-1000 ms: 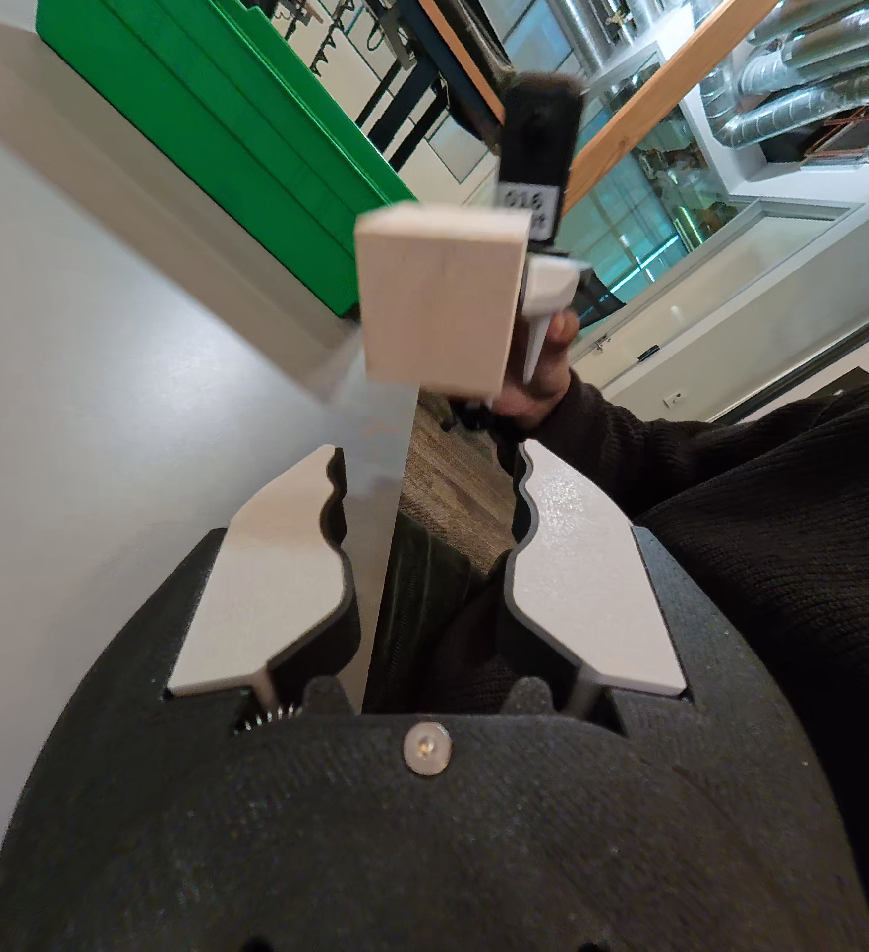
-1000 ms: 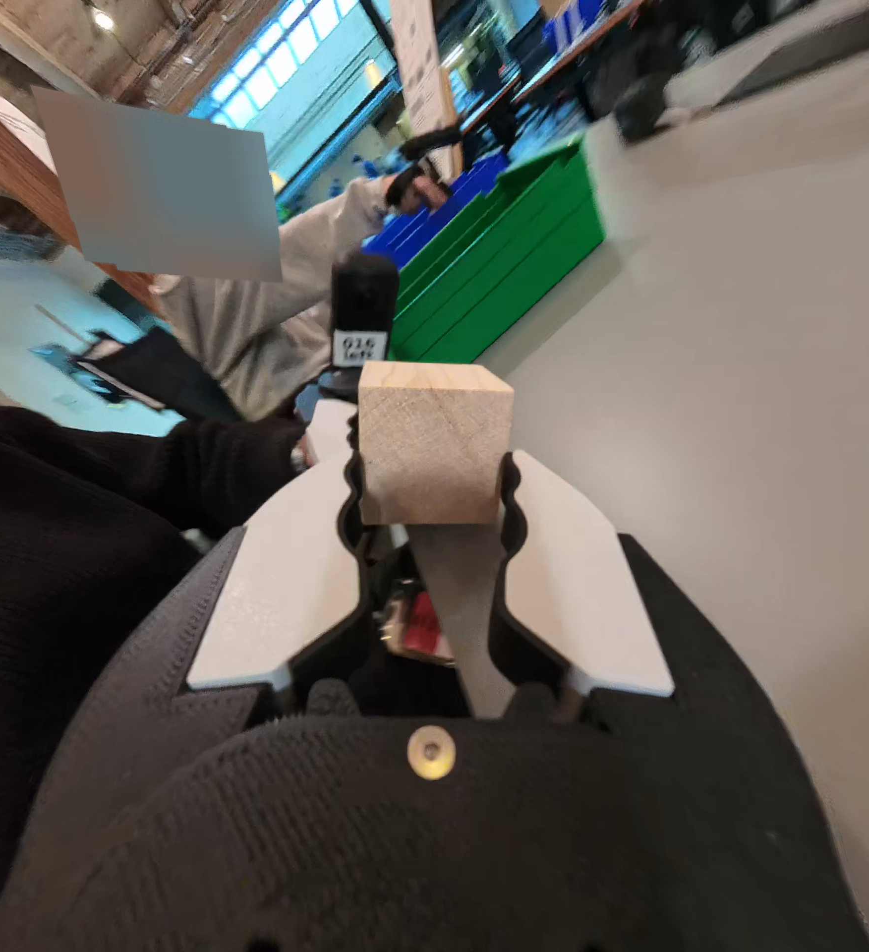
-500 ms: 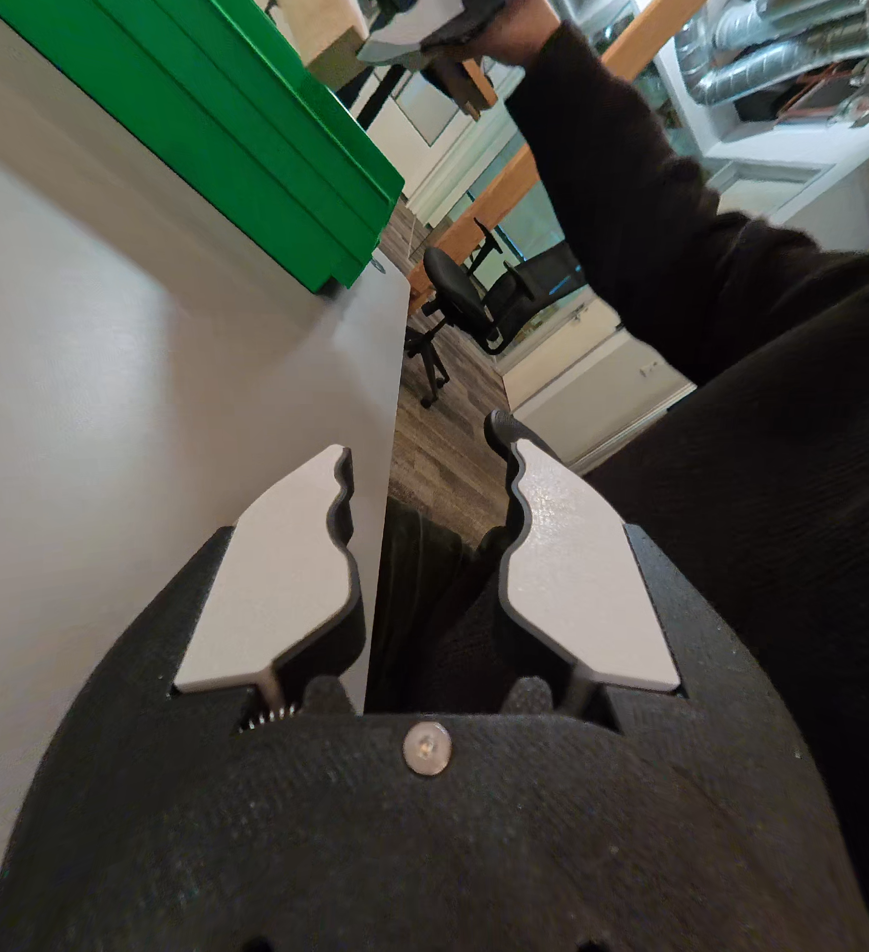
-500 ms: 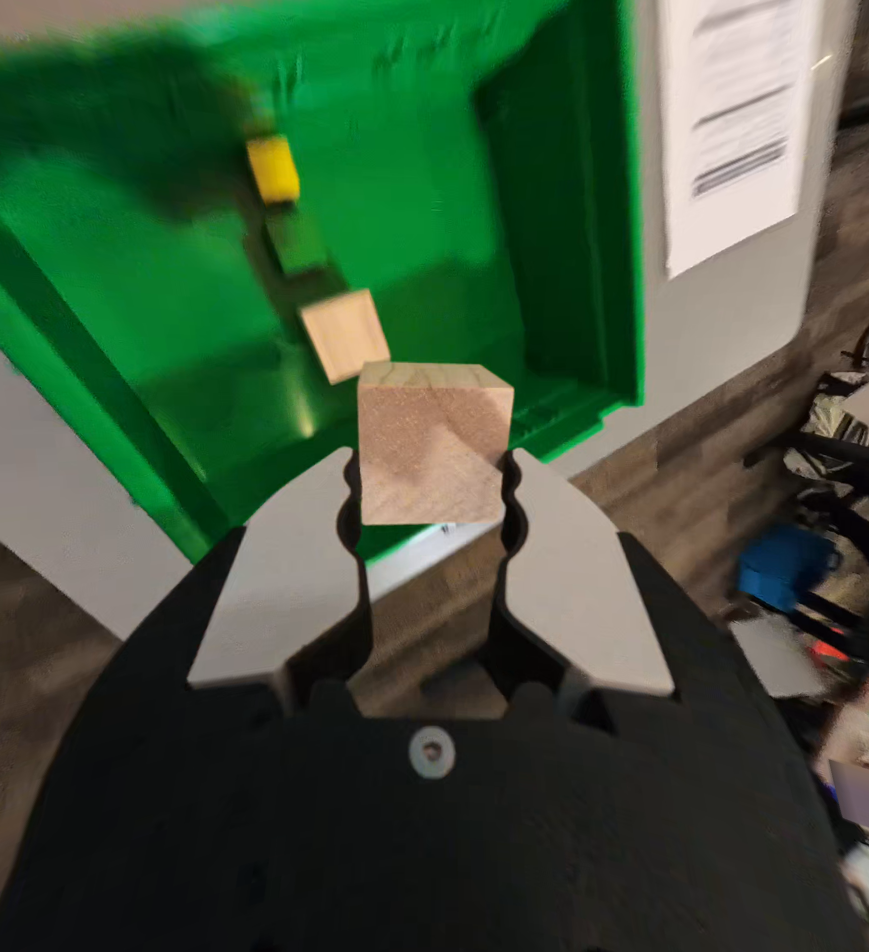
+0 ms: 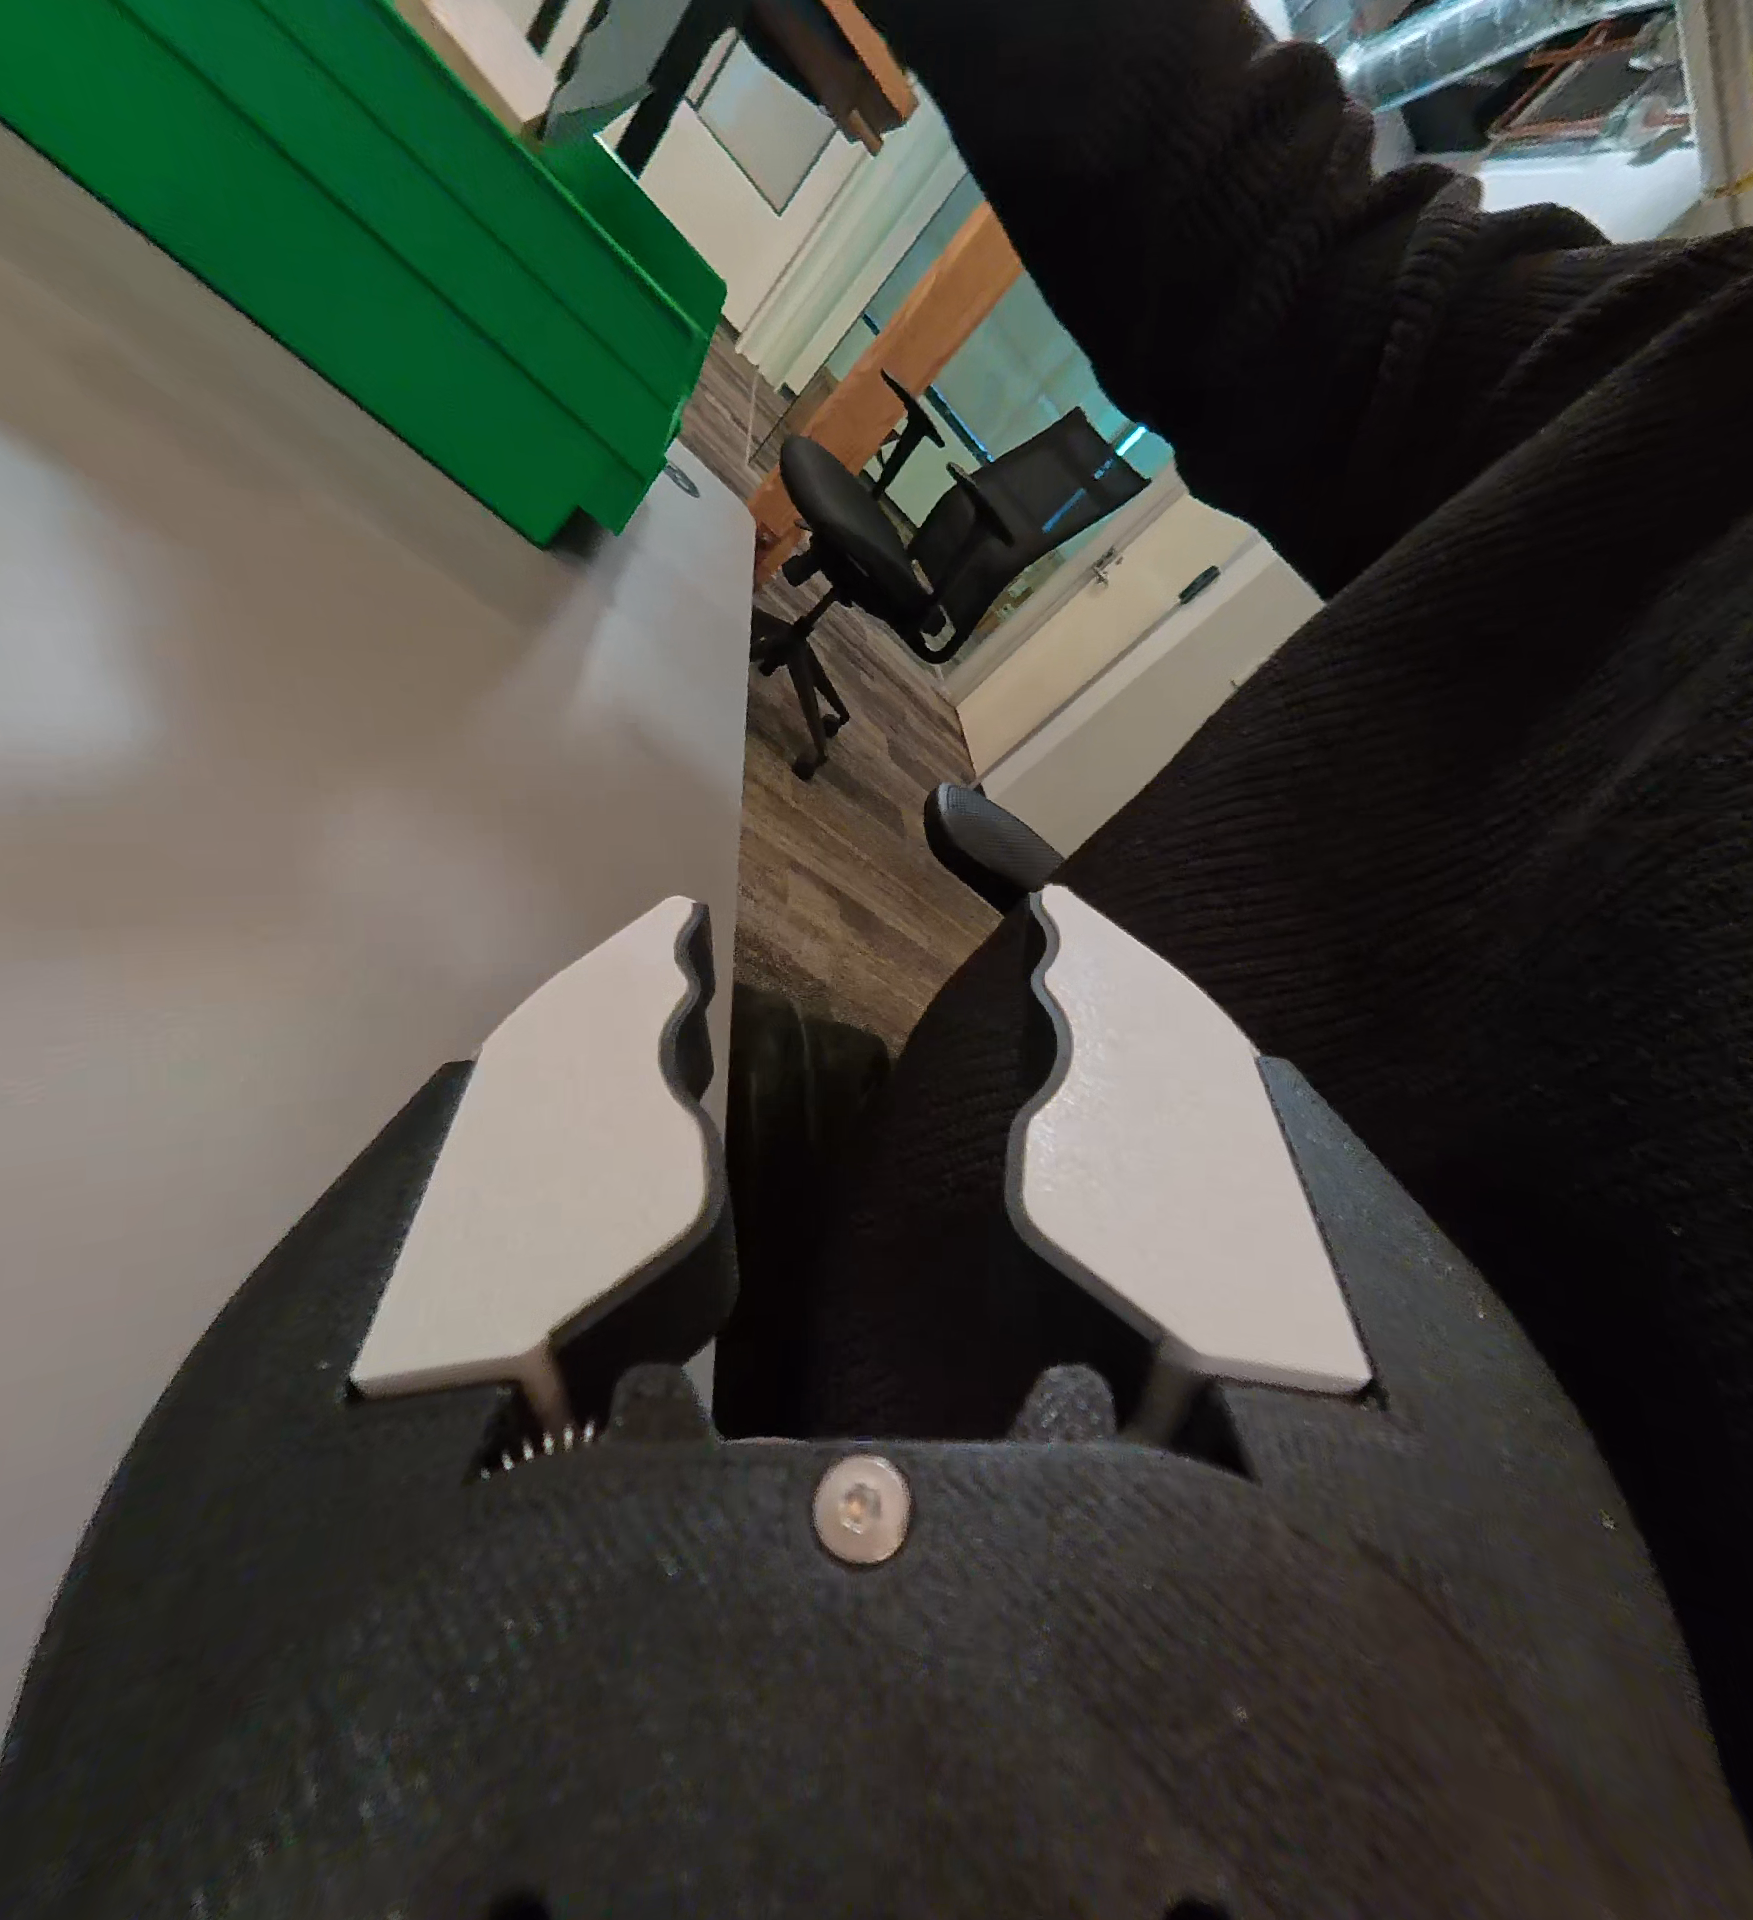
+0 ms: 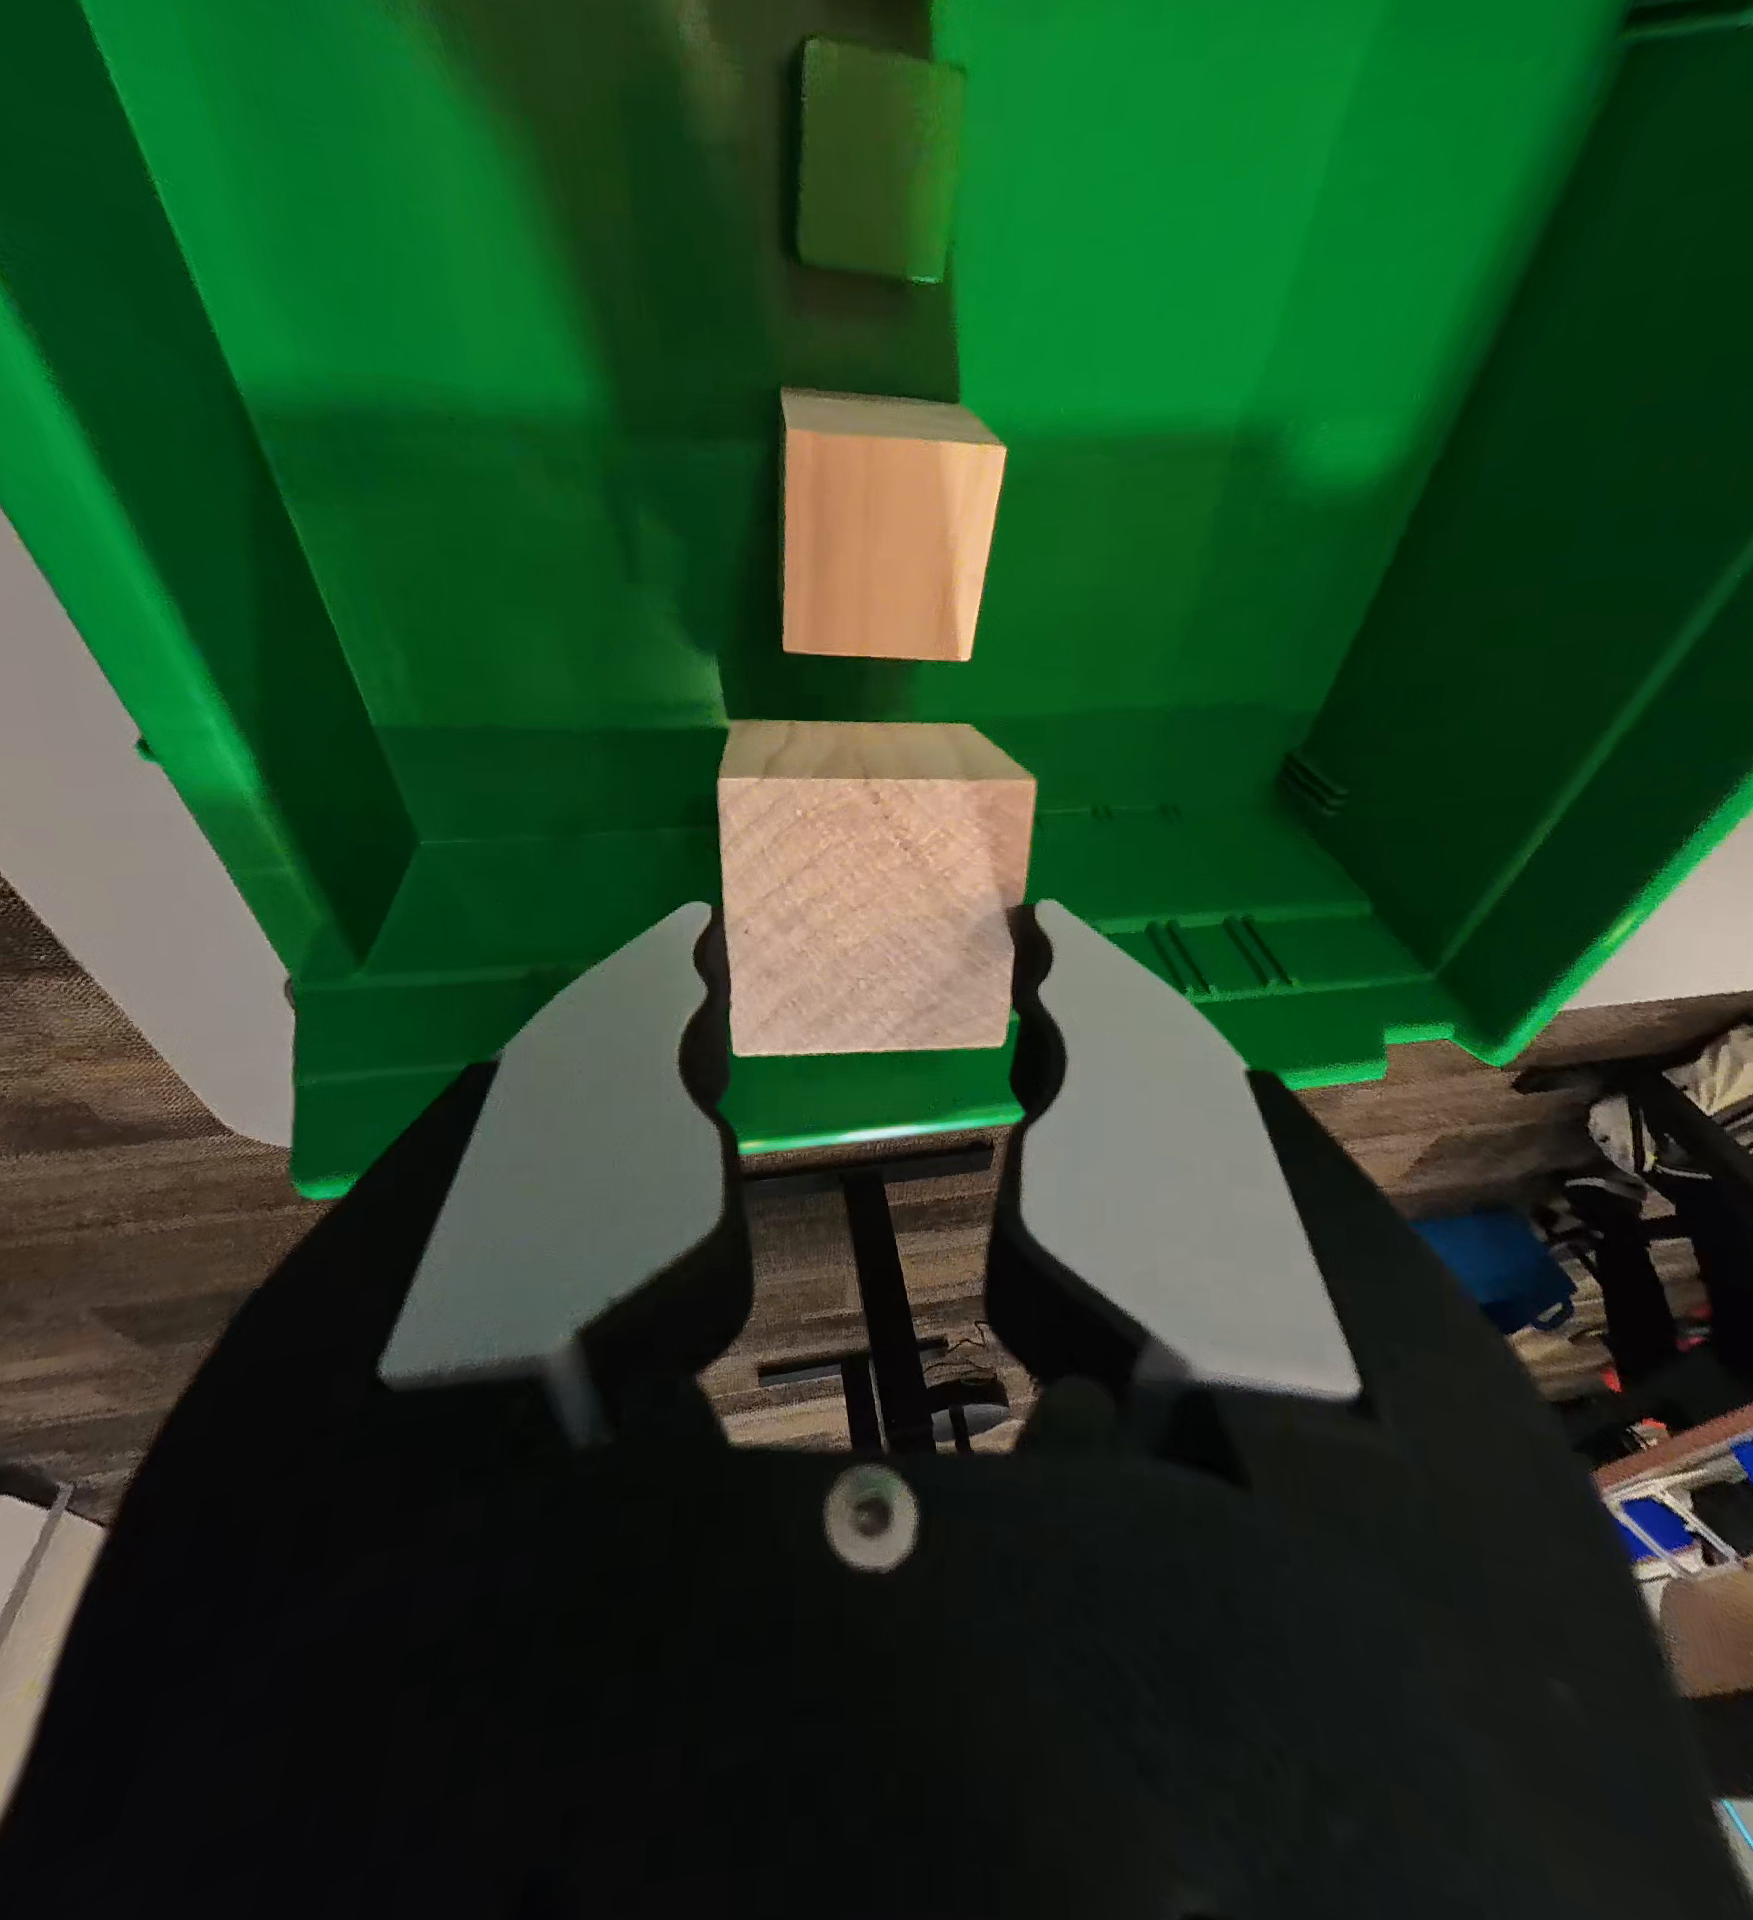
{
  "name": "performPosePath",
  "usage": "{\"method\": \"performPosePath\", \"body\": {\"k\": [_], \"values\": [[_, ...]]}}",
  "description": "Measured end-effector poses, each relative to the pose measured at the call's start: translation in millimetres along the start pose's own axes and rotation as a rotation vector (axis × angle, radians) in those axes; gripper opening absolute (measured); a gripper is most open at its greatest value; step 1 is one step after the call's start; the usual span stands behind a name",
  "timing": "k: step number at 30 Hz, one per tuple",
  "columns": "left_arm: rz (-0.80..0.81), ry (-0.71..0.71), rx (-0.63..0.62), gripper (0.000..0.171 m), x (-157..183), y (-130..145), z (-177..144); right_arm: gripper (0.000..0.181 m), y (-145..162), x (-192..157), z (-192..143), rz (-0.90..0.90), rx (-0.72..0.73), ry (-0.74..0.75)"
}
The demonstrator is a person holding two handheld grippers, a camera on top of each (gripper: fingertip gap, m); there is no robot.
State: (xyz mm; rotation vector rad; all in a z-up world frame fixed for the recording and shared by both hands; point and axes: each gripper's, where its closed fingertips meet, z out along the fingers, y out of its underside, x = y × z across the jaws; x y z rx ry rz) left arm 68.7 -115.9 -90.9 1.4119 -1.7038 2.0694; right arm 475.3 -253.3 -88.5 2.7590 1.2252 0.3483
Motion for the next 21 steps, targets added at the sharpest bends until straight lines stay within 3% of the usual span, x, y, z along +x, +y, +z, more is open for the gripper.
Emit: {"method": "performPosePath", "body": {"k": [8,12,21], "values": [[0.003,0.048,0.003,0.057,9,1,8,0.054,3,5,21,0.002,0.056,-0.013],[0.02,0.011,-0.035,0.057,-1,6,9,0.054,4,4,30,-0.007,0.074,-0.031],[-0.016,-0.022,0.022,0.056,-15,-3,1,0.054,2,4,41,-0.019,0.103,-0.049]]}}
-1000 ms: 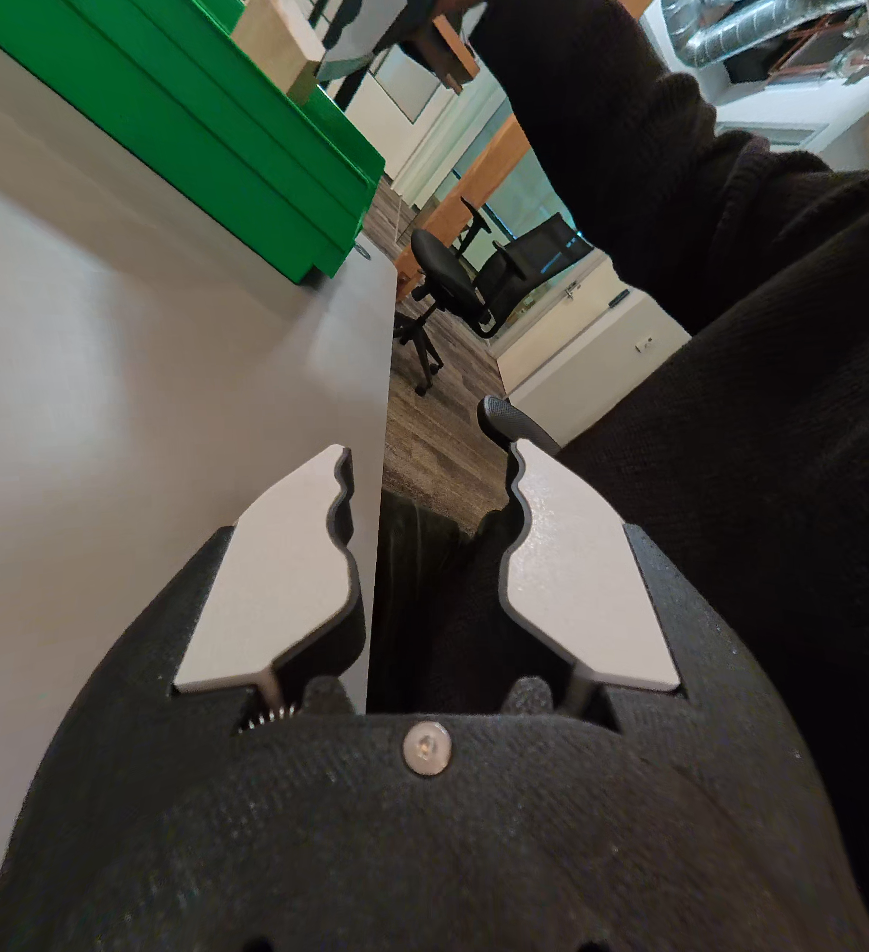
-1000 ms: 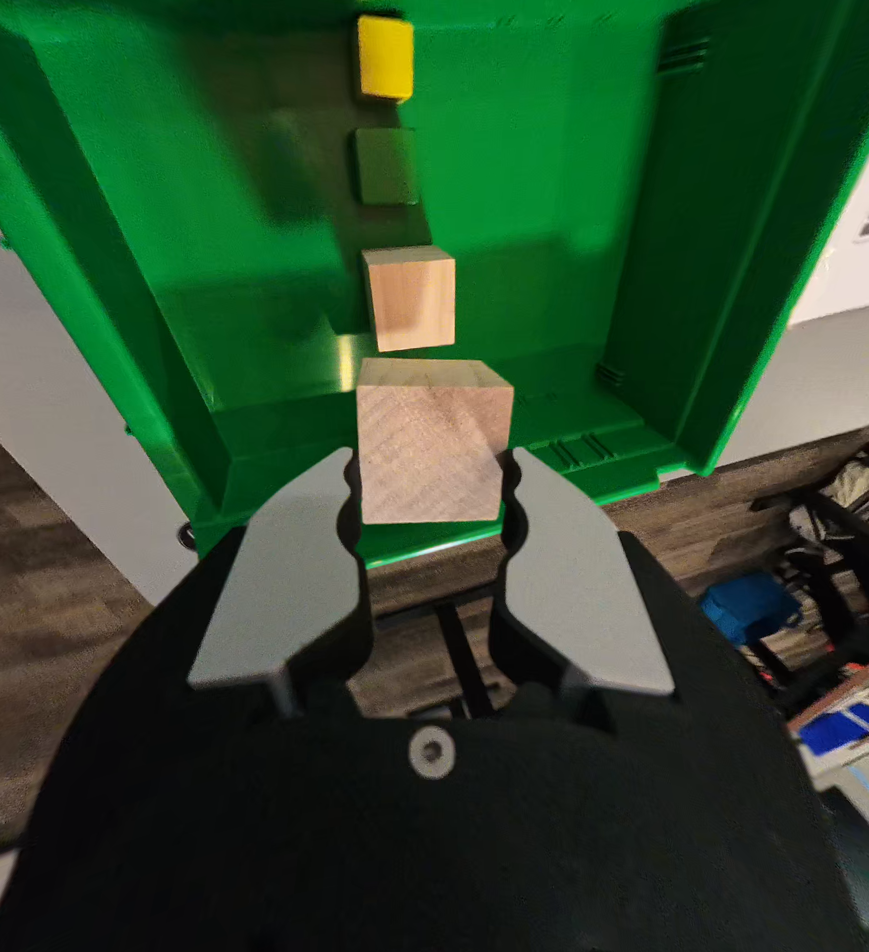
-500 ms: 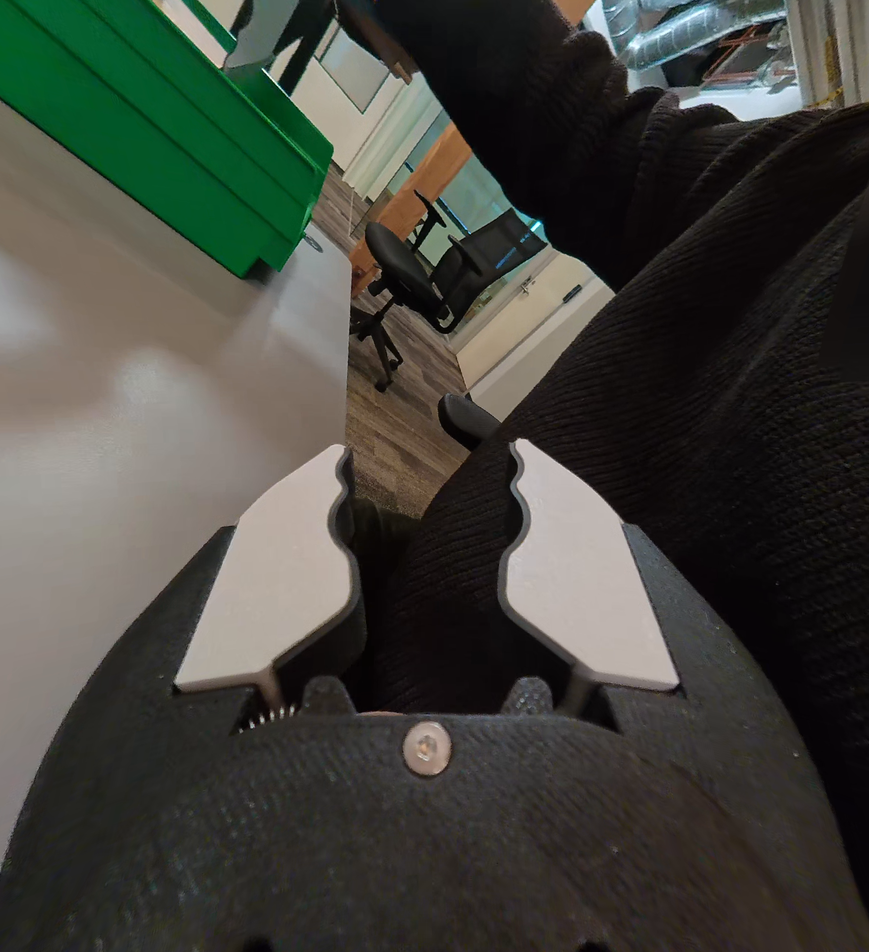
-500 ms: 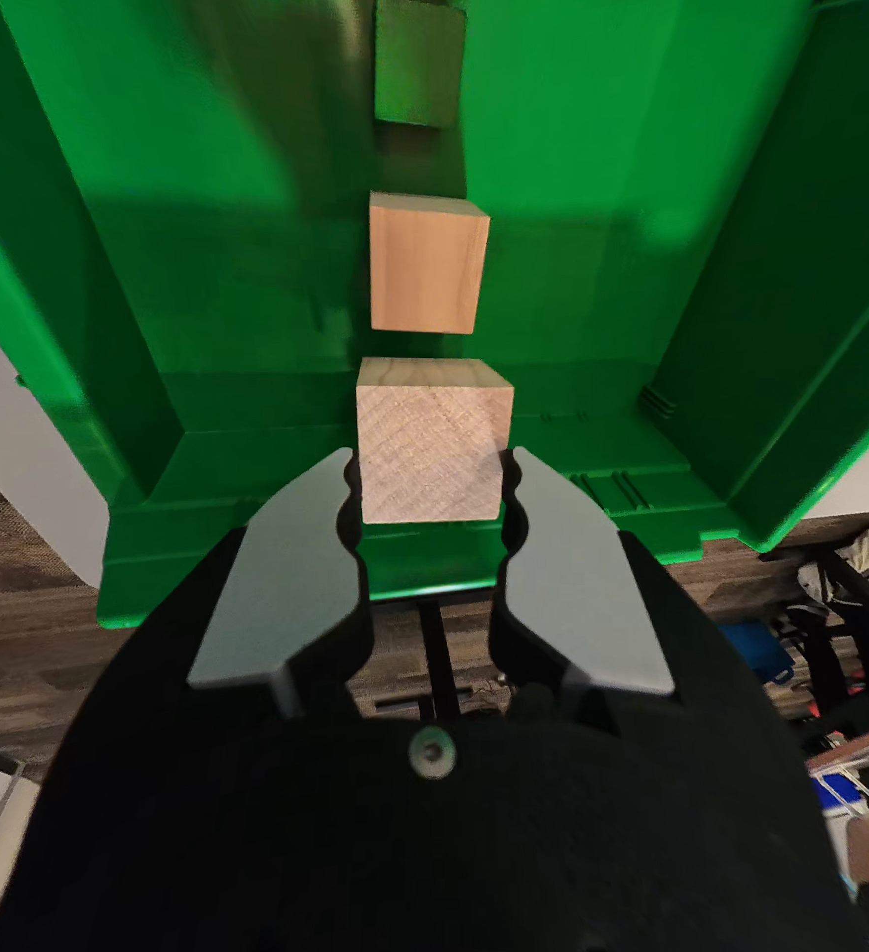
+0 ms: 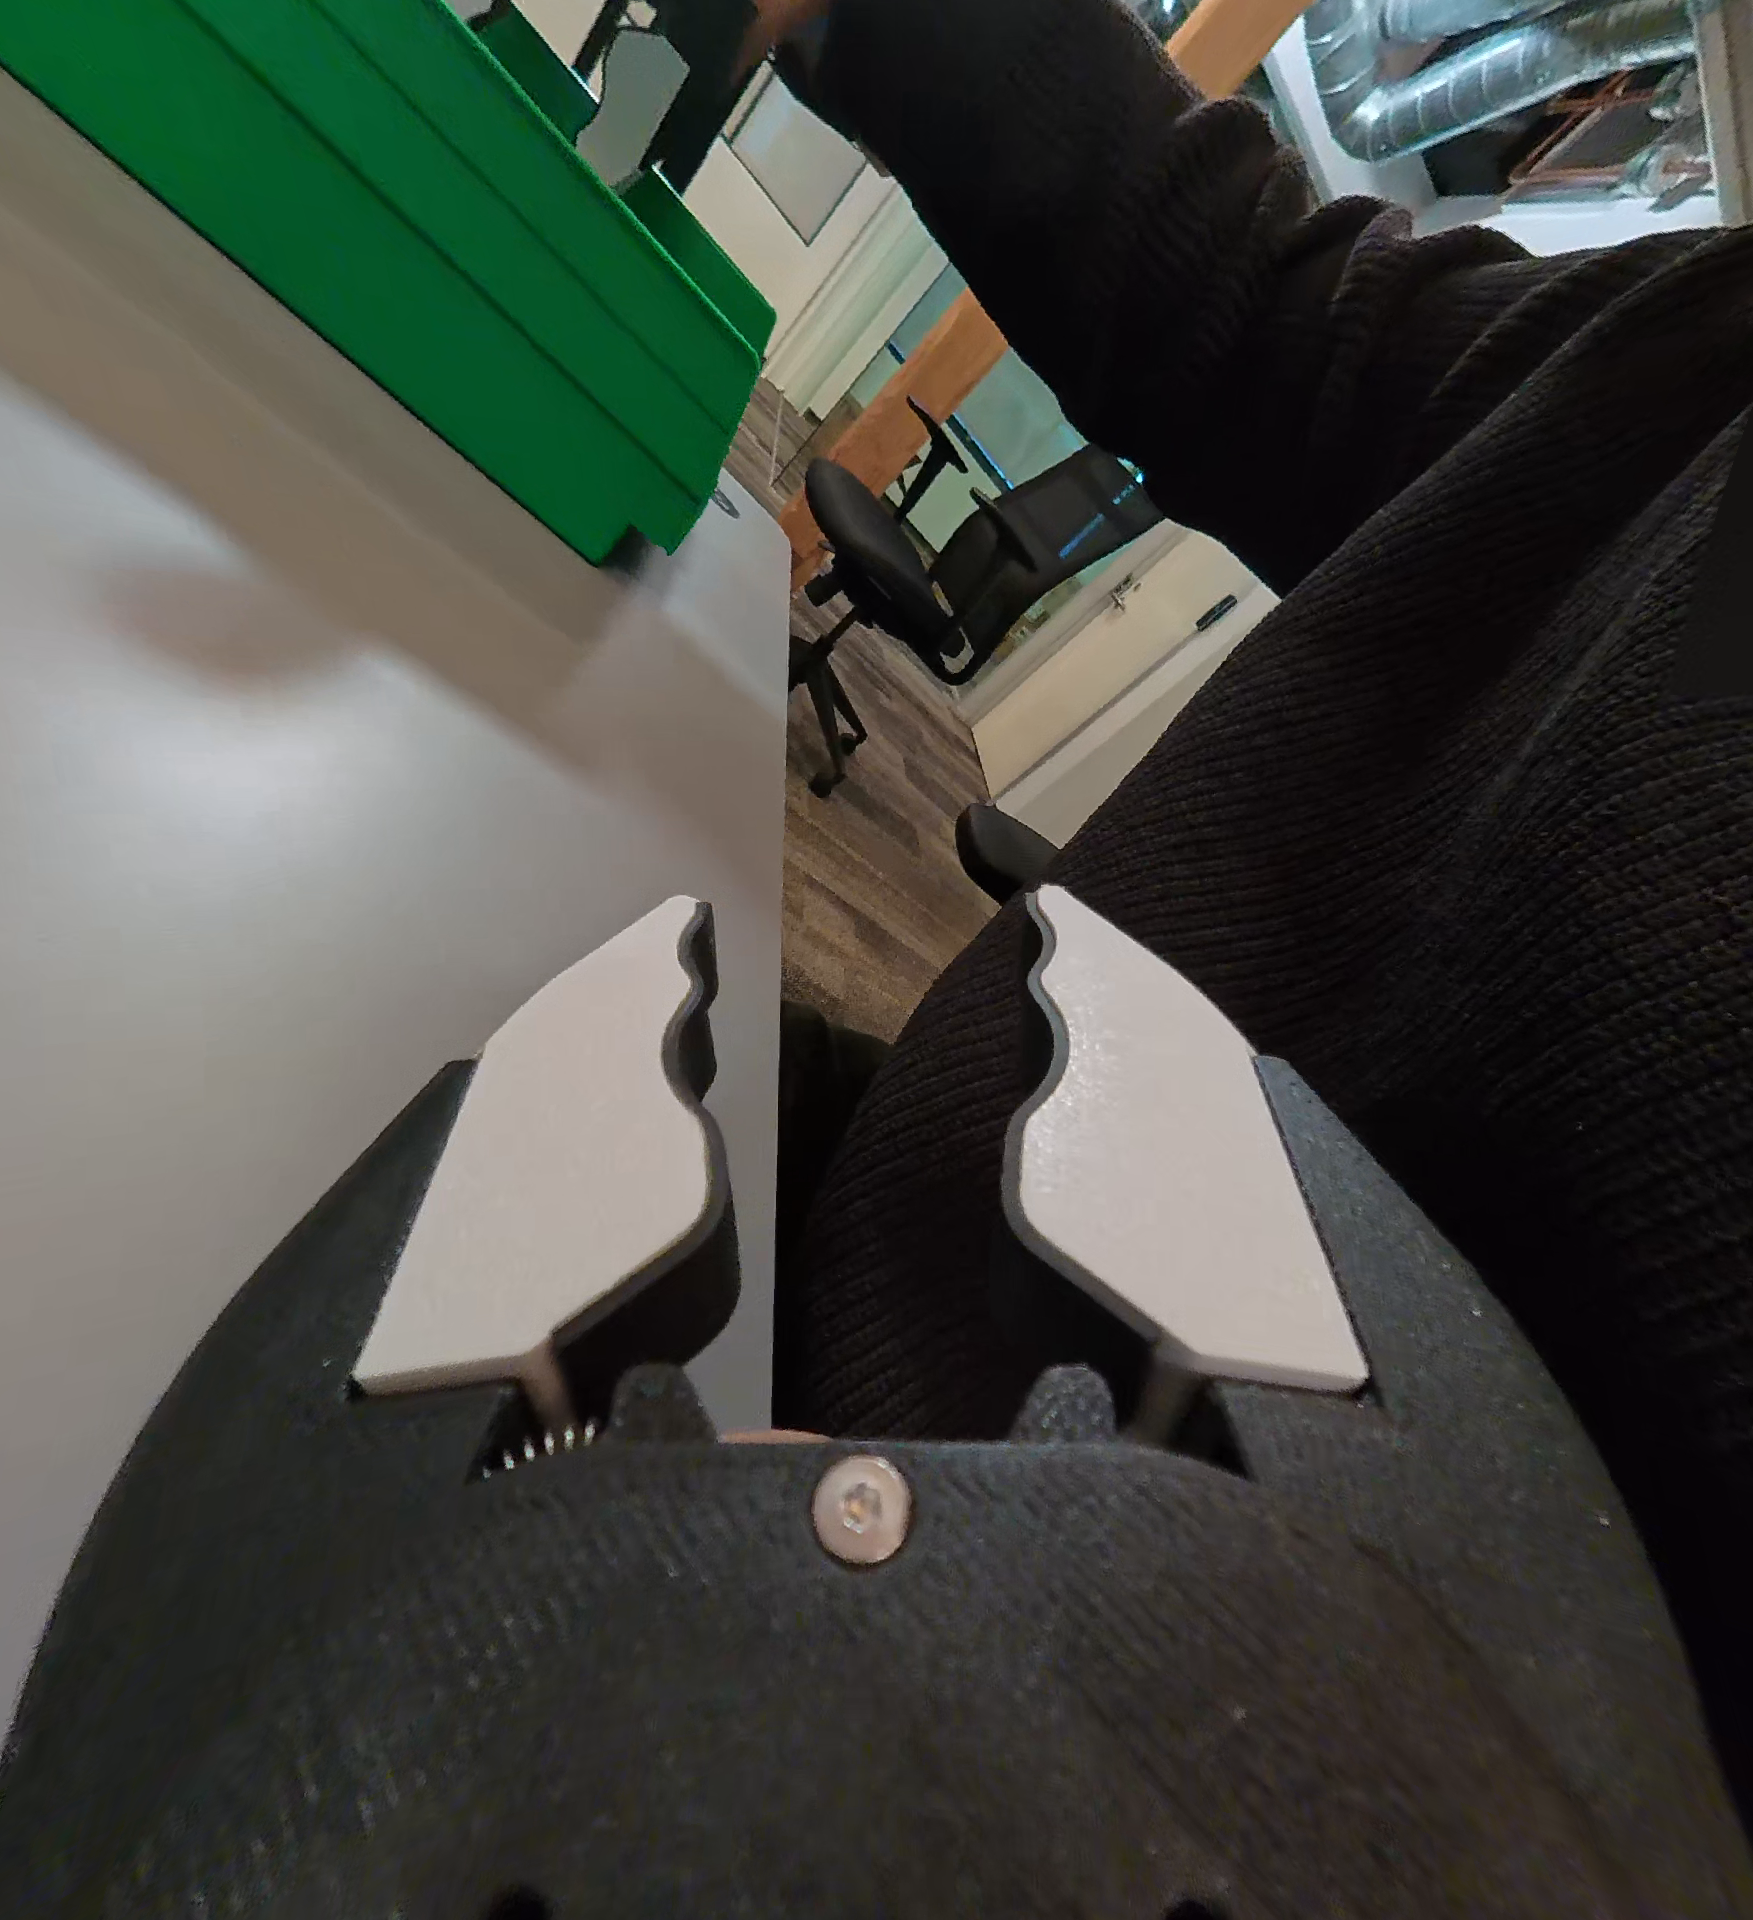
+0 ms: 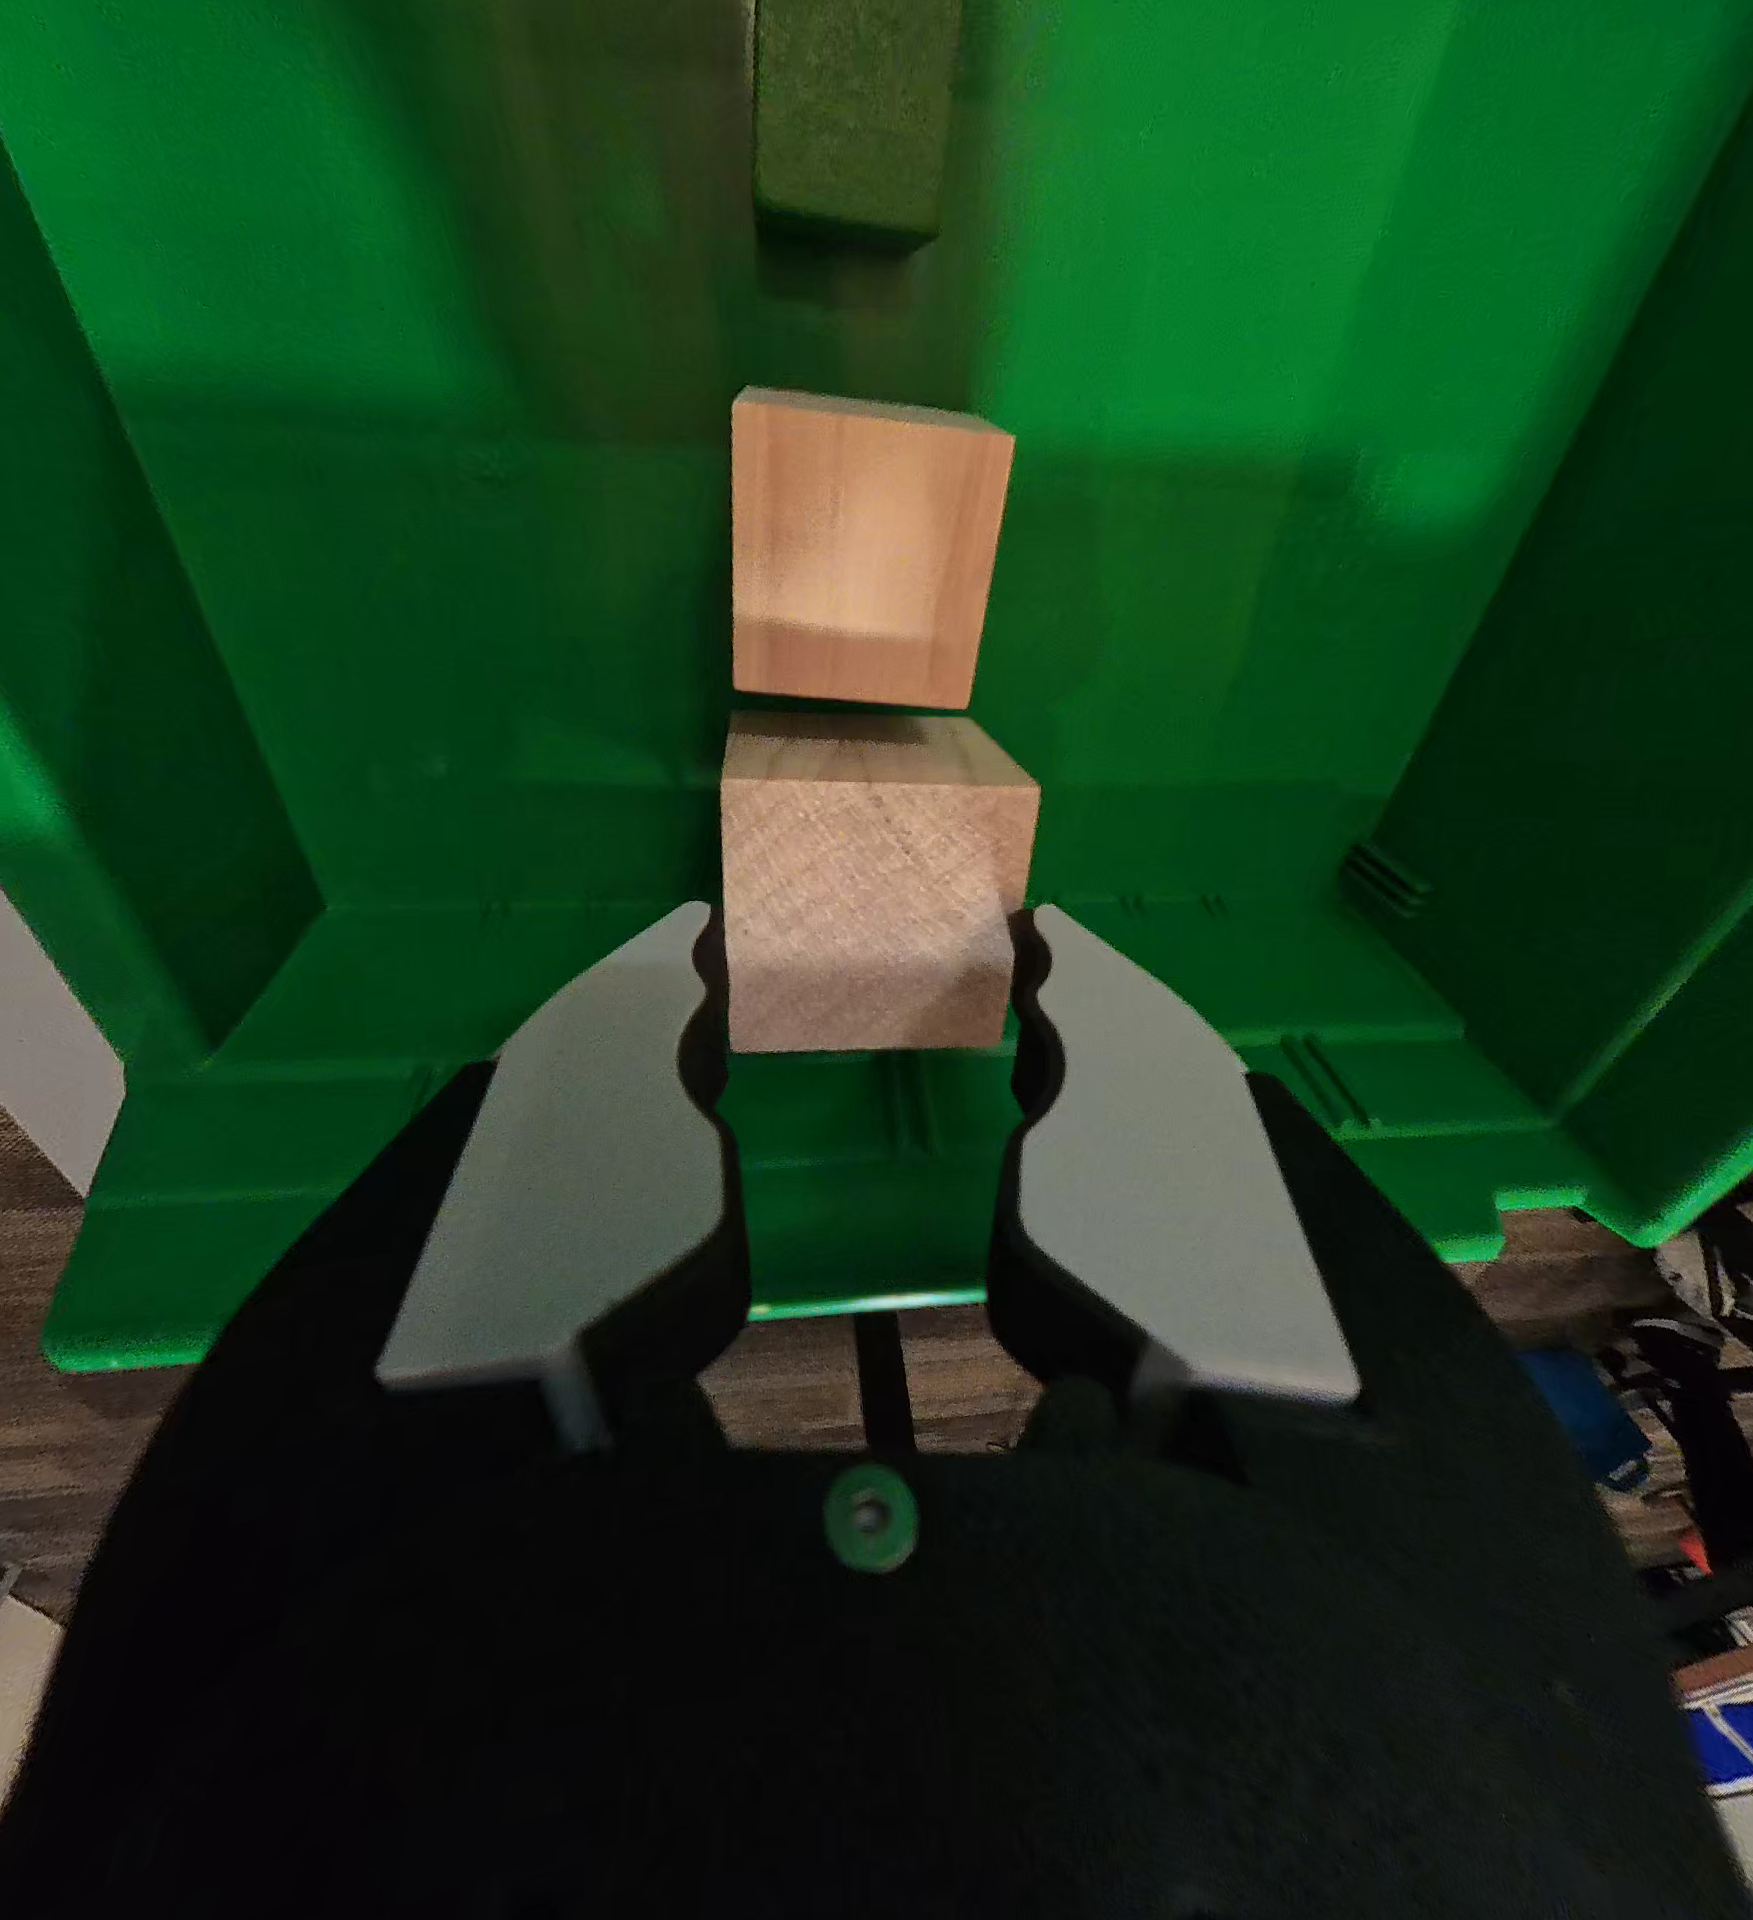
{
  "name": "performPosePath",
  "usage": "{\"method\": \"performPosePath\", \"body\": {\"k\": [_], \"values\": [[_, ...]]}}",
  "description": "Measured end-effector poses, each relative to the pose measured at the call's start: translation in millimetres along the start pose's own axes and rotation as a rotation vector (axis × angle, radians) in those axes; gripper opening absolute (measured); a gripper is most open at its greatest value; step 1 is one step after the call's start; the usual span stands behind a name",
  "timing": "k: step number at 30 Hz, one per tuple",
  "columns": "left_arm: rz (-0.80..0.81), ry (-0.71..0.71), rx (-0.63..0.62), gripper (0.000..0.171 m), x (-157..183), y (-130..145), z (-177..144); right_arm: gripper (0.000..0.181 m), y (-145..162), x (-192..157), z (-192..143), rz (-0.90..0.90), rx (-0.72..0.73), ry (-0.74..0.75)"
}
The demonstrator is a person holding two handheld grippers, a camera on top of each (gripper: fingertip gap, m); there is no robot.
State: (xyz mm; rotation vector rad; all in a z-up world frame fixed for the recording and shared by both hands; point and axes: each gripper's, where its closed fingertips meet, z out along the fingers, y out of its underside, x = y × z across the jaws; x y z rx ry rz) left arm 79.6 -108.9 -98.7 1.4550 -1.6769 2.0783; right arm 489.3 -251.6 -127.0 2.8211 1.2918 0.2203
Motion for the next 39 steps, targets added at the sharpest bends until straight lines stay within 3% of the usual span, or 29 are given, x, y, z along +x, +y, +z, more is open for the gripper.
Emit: {"method": "performPosePath", "body": {"k": [22,30,39], "values": [[-0.021,0.015,0.008,0.056,-1,-2,-1,0.055,6,3,0,-0.004,-0.084,0.018],[-0.02,0.024,0.011,0.055,2,-3,-1,0.04,7,-2,3,-0.043,-0.13,0.002],[-0.024,0.03,0.011,0.055,3,-3,-2,0.04,10,0,-1,-0.018,-0.149,0.005]]}}
